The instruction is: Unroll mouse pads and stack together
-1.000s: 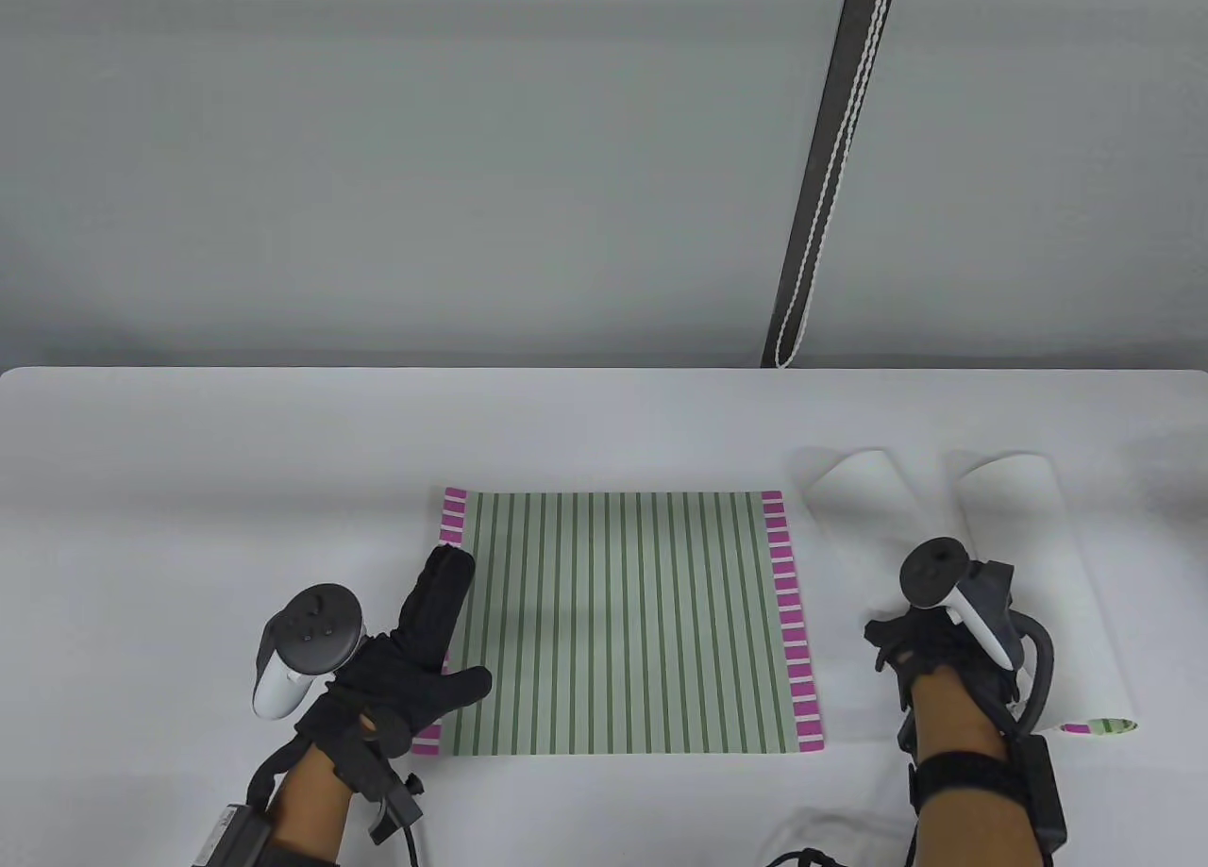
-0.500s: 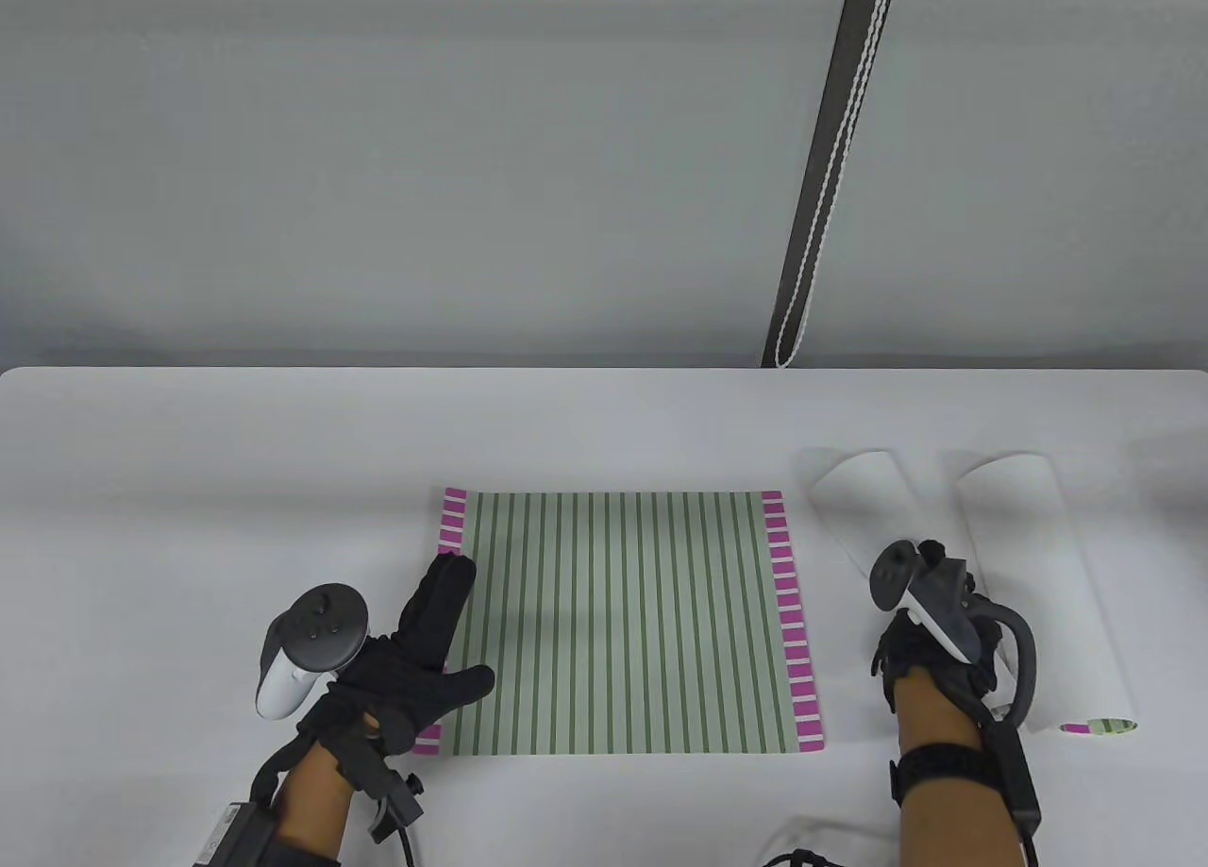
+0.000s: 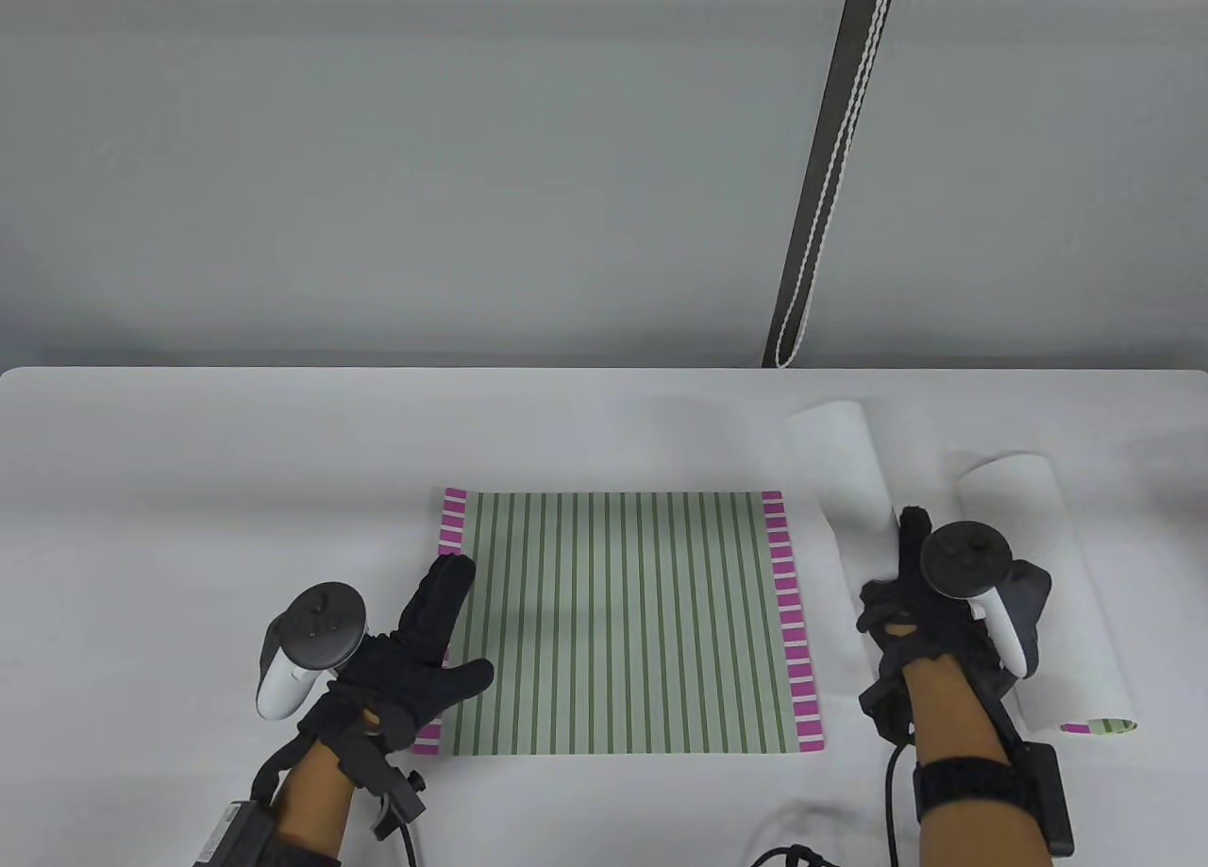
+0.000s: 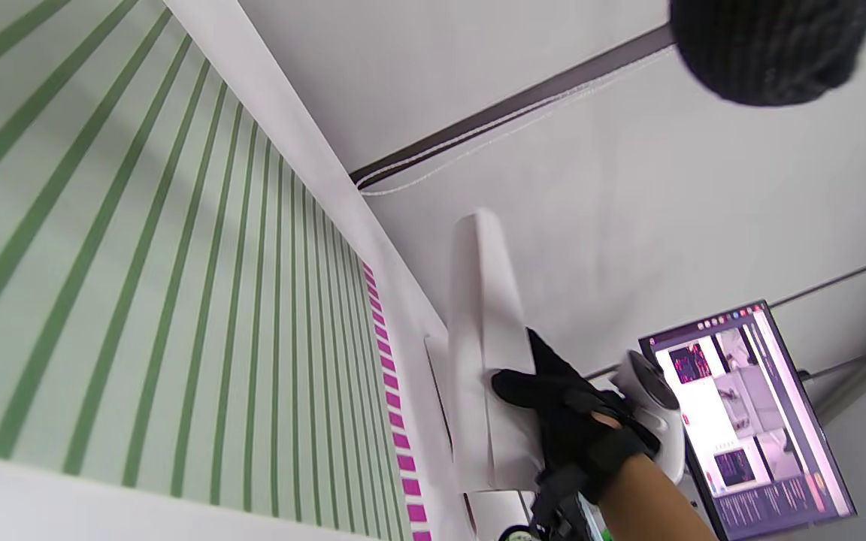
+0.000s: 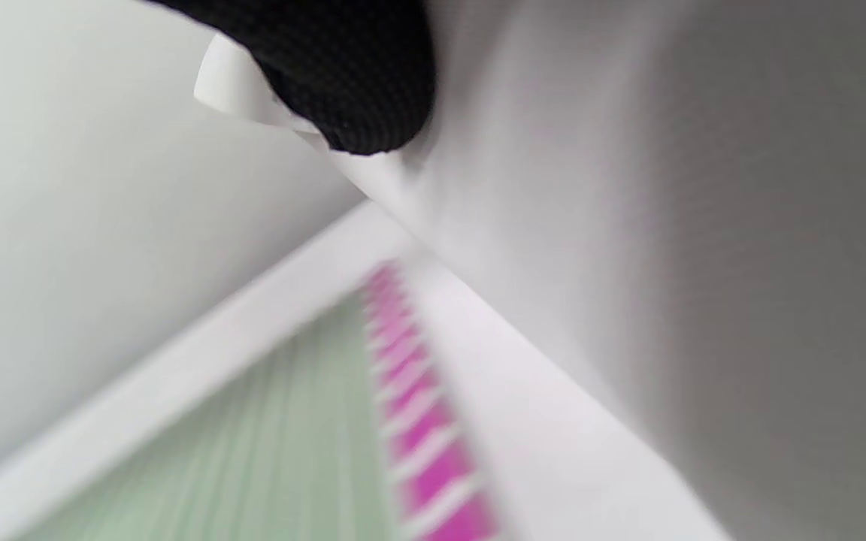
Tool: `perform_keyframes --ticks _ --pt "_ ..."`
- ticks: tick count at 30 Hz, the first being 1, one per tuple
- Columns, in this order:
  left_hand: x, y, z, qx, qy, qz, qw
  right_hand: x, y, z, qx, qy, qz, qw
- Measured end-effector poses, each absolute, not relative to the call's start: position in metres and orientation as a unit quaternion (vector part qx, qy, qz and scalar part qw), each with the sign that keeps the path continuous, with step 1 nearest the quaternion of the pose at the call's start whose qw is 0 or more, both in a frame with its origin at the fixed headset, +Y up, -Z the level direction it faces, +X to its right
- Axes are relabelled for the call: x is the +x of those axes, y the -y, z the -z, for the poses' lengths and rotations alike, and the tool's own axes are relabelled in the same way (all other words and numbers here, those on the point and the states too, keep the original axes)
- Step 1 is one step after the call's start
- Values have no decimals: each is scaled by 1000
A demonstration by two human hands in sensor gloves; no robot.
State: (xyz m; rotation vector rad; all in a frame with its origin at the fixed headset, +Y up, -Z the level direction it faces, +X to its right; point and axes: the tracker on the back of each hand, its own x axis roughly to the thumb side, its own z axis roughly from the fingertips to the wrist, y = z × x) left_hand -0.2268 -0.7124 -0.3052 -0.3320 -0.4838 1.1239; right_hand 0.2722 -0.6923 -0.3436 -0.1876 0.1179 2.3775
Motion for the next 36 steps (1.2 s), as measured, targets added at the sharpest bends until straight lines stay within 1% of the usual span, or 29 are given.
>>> perform_keyframes --ticks 3,6,9,12,15,18,21,22,24,27,32,36 --pt "-220 711 307 -161 218 -546 793 249 693 338 -8 -52 -885 462" --pt "-207 709 310 -173 199 -582 769 211 699 333 64 -79 -827 553" --pt "-193 707 313 -206 178 -591 759 176 701 329 132 -116 -778 604" --pt "-177 710 314 -237 192 -600 740 143 706 324 188 -148 -724 646" --pt "-158 720 311 -266 201 -623 708 116 710 317 226 -182 -681 673" --pt "-147 730 309 -283 206 -640 684 97 715 310 259 -209 -652 682" --pt "-145 734 309 -294 198 -673 650 91 718 308 261 -219 -680 649" --pt "-144 736 309 -297 194 -676 645 91 717 308 260 -227 -690 637" --pt "-146 739 308 -301 164 -670 658 90 716 307 257 -237 -723 596" --pt "-146 741 307 -296 123 -685 654 88 718 306 247 -230 -757 560" --pt "-153 746 309 -294 114 -694 648 90 720 306 234 -222 -746 582" --pt "-156 746 309 -297 118 -699 639 98 727 308 211 -227 -719 622"
